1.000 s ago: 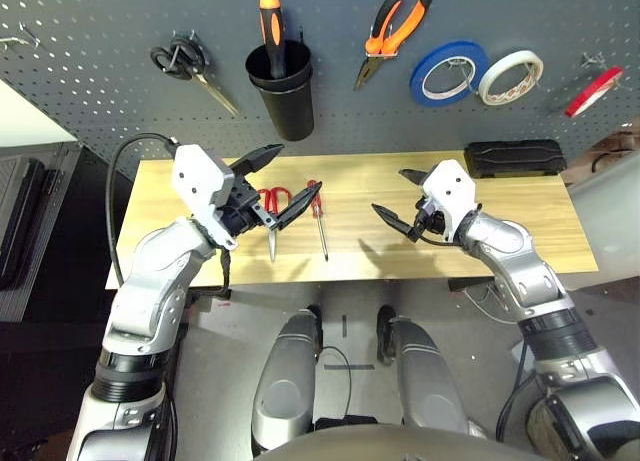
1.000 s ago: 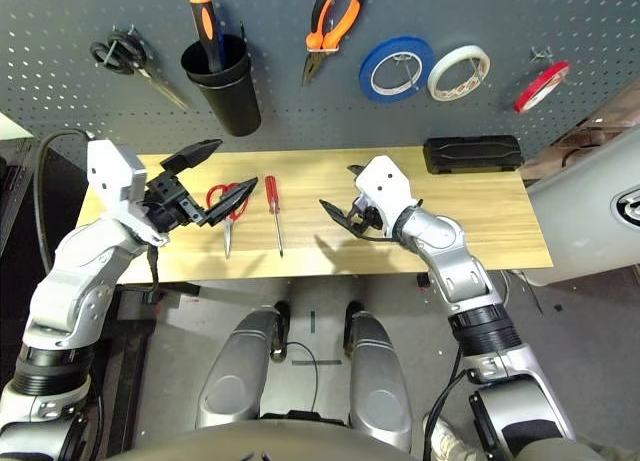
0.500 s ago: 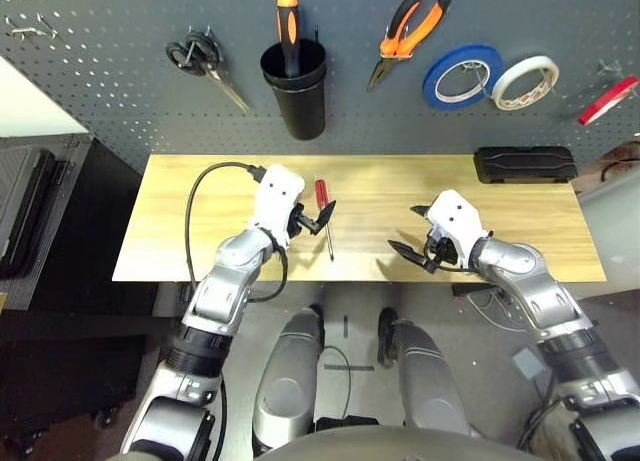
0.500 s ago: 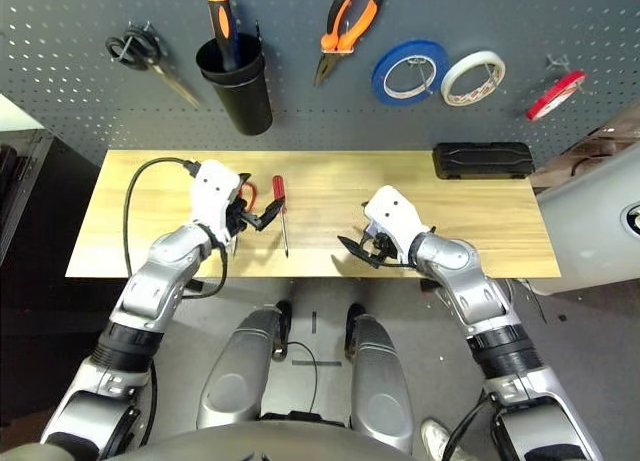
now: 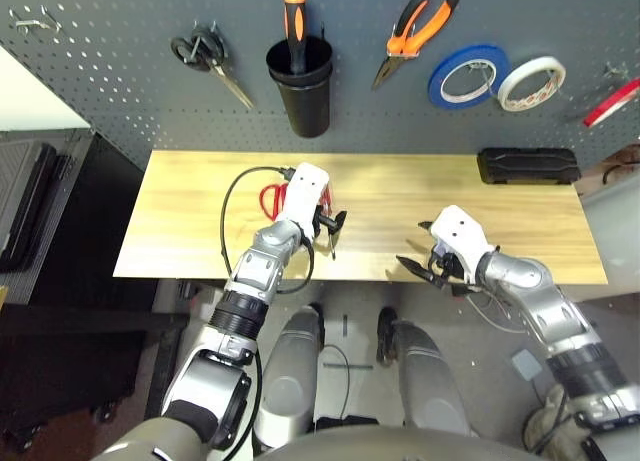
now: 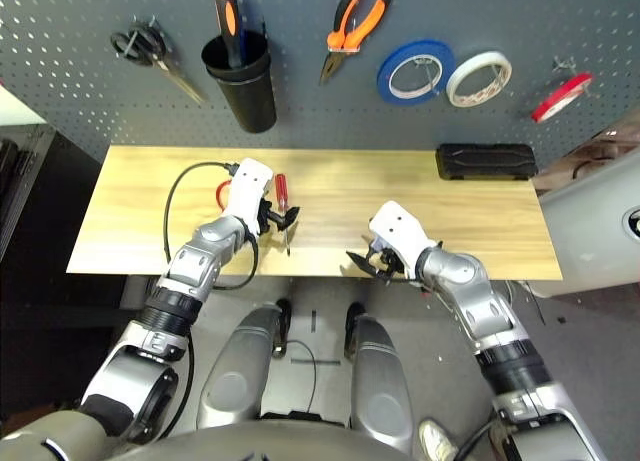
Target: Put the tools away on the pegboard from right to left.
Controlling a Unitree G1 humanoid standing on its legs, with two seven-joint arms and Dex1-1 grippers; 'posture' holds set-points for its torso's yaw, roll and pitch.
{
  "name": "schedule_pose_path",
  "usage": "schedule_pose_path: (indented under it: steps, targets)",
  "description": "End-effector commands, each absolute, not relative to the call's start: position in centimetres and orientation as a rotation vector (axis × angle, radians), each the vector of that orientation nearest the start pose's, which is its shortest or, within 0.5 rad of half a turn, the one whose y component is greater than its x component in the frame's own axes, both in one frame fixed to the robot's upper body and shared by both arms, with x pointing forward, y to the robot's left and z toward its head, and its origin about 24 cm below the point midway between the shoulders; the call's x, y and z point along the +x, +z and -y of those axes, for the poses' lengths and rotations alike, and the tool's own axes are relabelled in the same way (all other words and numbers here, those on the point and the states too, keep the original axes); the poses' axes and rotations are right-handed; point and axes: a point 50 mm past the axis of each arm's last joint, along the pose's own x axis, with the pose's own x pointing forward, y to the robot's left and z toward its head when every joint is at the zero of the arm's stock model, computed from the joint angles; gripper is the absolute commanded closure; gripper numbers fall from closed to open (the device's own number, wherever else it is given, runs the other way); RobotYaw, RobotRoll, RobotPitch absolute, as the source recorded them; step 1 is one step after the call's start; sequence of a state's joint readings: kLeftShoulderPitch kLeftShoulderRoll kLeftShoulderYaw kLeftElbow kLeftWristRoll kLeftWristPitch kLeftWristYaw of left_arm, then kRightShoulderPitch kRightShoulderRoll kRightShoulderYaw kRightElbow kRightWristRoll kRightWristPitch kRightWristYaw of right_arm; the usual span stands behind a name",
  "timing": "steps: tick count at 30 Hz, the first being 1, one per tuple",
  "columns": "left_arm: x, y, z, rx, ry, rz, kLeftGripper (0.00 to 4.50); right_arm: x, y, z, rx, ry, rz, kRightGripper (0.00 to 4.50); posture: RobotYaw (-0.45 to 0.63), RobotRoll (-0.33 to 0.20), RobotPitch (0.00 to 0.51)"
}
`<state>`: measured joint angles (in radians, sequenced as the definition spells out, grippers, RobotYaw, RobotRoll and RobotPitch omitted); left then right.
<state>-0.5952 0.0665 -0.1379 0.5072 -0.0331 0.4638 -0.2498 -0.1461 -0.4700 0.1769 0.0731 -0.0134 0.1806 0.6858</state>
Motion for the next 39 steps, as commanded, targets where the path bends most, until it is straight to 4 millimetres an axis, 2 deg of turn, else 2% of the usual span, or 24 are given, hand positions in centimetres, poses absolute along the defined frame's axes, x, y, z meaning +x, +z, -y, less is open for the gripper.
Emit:
schedule_pose_path:
  steps: [1,8,17,21,28,29,39]
  targets:
    - [34.7,3.6,-8.7,0.128,-0.418,-0.471,0.00,25.8,3.7,17.3,-0.454,0.795,-0.326,0.03,0.18,0.000,0.320]
    - [35.6,2.4,-8.7,0.128,-0.373,-0.525,0.00,25.4,4.2,17.3,-0.452,0.786,-0.310,0.03,0.14,0.000,0.330]
    - [35.7,1.3,-8.7,0.125,-0.338,-0.575,0.00,24.7,4.4,17.3,-0.445,0.790,-0.310,0.03,0.10,0.000,0.342]
    - [35.4,0.7,-8.8,0.120,-0.323,-0.604,0.84,24.5,4.6,17.3,-0.444,0.787,-0.309,0.00,0.09,0.000,0.345]
    - [35.2,0.3,-9.0,0.114,-0.292,-0.626,3.50,24.6,4.7,17.3,-0.448,0.792,-0.304,0.00,0.10,0.000,0.344]
    - [35.2,0.2,-9.0,0.102,-0.286,-0.629,3.66,24.6,4.7,17.3,-0.449,0.794,-0.303,0.00,0.11,0.000,0.342]
    - [34.7,1.2,-9.1,-0.046,-0.232,-0.609,3.65,25.5,4.6,16.5,-0.443,0.818,-0.281,0.00,0.17,0.000,0.332]
